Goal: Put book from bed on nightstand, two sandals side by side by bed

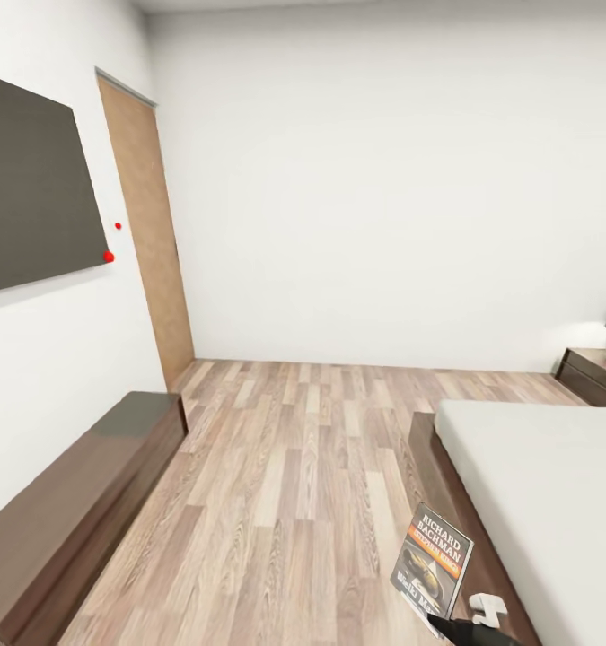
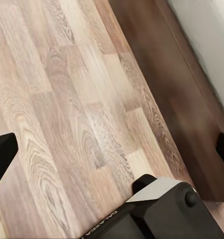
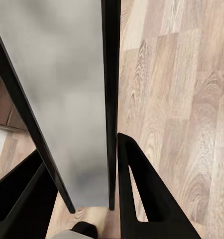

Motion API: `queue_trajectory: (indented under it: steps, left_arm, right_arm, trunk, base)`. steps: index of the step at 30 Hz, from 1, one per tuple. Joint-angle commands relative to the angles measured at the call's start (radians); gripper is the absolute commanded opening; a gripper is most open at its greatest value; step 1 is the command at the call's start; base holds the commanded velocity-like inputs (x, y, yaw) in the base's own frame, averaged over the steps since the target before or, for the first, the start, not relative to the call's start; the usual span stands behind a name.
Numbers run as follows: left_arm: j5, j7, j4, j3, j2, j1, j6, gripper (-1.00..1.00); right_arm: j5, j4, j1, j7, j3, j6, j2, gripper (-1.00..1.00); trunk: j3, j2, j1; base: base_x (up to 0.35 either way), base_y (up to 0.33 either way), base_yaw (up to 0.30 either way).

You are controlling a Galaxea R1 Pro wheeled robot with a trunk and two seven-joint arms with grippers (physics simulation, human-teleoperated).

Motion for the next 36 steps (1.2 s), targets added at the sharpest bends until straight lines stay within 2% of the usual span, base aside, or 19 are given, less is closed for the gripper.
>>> queue_trajectory:
  steps: [1, 36]
  left_arm:
    - [-0.011, -0.003, 0.0, 0.008, 0.0, -0.001, -0.005, 1.0]
    - [-0.011, -0.002, 0.001, 0.008, 0.0, -0.001, -0.005, 1.0]
  right_arm:
    - [-0.013, -0.001, -0.001, 0.001, 0.006, 0.006, -0.001, -1.0]
    - [-0.013, -0.001, -0.001, 0.001, 0.006, 0.006, -0.001, -1.0]
  trunk:
    - [-0.002, -0.001, 0.001]
    - [-0.002, -0.001, 0.001]
  base:
    - [0.321, 0.0, -0.113]
    - [0.321, 0.0, -0.004]
